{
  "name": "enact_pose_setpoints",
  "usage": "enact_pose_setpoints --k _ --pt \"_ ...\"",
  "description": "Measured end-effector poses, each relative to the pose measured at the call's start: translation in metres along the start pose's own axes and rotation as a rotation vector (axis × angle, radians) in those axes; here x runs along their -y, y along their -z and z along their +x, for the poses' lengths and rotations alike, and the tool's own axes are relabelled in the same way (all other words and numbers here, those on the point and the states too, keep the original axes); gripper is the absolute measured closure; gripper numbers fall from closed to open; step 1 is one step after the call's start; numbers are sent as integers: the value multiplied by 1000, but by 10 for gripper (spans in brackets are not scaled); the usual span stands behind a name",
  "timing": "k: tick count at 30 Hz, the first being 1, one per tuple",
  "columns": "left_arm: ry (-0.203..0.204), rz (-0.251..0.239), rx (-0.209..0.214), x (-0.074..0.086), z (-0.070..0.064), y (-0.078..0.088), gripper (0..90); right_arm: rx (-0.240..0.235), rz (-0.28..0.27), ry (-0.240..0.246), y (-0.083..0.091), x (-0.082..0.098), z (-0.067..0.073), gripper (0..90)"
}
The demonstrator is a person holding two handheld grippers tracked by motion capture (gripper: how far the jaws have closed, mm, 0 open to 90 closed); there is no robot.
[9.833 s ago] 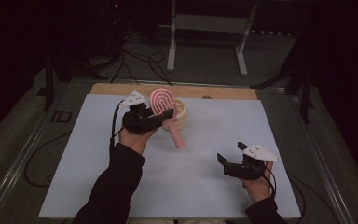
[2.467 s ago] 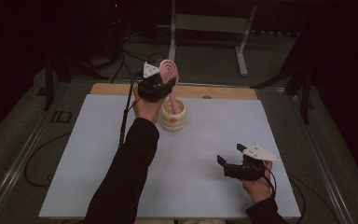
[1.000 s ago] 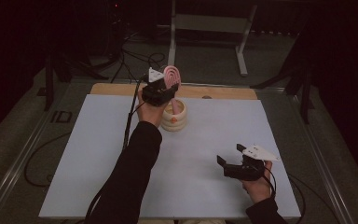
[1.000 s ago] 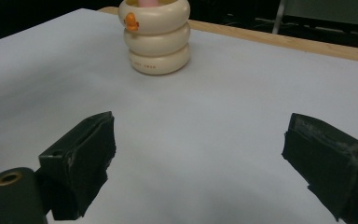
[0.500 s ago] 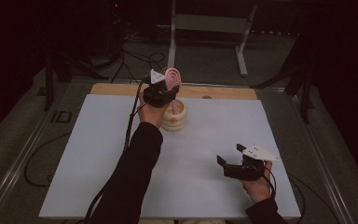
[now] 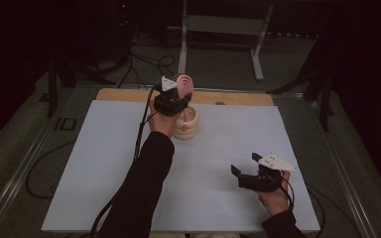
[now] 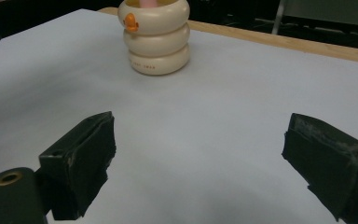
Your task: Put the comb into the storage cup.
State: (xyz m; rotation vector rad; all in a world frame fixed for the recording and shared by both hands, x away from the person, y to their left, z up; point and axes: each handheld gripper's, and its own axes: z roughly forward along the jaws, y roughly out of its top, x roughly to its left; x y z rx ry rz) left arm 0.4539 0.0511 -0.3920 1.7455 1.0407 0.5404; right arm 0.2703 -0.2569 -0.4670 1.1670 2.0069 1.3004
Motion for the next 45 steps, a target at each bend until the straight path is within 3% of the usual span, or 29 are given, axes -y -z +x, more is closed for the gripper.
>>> enact_pose_setpoints --k 38,45 --pt "33 -7 -15 12 2 -7 634 -1 2 4 -1 0 0 88" --pt "23 14 -26 15 2 -9 634 -2 3 2 -1 0 0 88"
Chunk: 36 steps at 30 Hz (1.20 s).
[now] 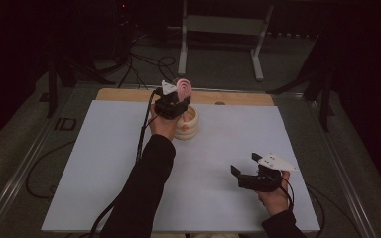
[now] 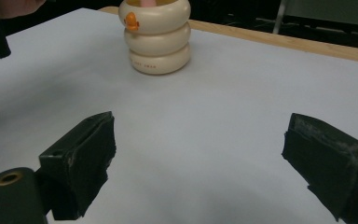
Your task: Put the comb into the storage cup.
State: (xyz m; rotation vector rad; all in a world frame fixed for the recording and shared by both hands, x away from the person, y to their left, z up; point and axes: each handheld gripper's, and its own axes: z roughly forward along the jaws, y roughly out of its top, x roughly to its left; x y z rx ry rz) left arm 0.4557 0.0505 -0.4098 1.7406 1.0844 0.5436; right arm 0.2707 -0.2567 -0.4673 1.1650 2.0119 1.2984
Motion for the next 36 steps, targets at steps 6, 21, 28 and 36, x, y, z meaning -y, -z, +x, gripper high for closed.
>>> enact_pose_setpoints --k 6,21,28,36 --pt "7 5 5 4 -1 -3 634 -2 2 0 0 0 0 88" --pt "43 0 15 12 0 -5 631 0 3 0 0 0 -1 88" --pt "56 10 21 19 3 -6 632 -2 4 2 -1 0 0 88" --pt "65 9 41 19 2 -7 629 -2 5 0 0 0 0 88"
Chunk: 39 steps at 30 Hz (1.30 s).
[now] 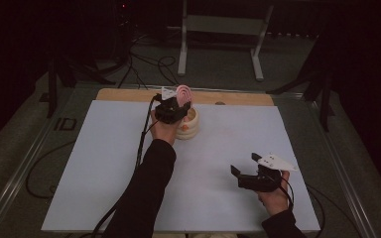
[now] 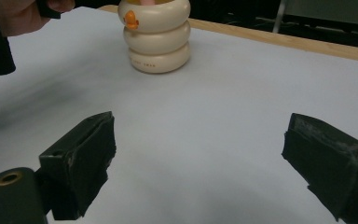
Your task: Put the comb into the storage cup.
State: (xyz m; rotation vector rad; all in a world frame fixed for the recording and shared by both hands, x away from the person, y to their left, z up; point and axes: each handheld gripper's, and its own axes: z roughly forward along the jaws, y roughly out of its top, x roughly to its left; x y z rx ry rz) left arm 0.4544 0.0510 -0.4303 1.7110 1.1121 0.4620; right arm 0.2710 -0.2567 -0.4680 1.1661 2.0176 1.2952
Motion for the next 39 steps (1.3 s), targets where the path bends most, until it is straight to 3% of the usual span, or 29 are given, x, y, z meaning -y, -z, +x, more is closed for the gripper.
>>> enact_pose_setpoints --k 16,39 --pt "21 9 28 -1 7 1 615 4 -2 6 0 0 1 88" --pt "37 44 -6 3 22 4 566 2 7 12 -1 1 1 89"
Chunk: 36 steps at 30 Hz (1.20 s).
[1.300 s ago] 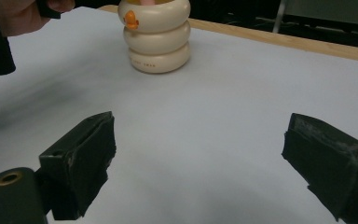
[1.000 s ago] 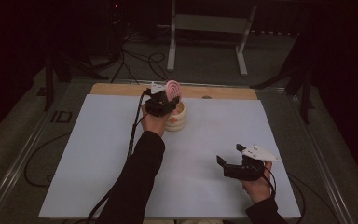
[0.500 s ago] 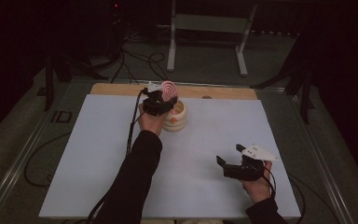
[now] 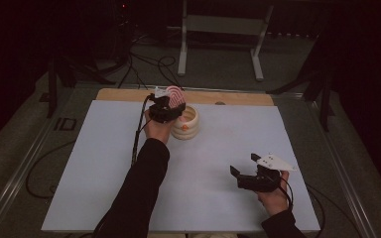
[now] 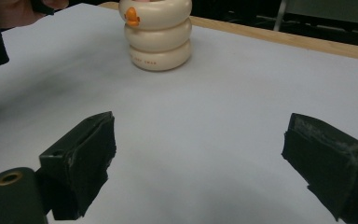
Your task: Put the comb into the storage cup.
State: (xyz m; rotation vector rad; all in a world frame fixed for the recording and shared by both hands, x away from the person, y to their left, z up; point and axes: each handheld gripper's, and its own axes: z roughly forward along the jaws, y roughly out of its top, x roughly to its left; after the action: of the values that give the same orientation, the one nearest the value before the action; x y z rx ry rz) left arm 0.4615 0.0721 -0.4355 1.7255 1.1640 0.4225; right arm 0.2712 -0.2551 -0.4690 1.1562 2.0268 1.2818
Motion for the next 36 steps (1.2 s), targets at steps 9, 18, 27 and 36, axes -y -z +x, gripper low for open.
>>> enact_pose_setpoints --k 9,18,27,36 --pt "10 10 -40 3 6 1 406 -1 3 0 -1 0 0 89" --pt "18 -18 -79 7 7 4 265 -2 4 -1 0 0 1 89" --pt "9 -25 -106 8 7 7 204 -4 2 -1 0 0 1 89" --pt "-5 -23 -136 9 8 9 54 -5 1 0 0 0 1 89"
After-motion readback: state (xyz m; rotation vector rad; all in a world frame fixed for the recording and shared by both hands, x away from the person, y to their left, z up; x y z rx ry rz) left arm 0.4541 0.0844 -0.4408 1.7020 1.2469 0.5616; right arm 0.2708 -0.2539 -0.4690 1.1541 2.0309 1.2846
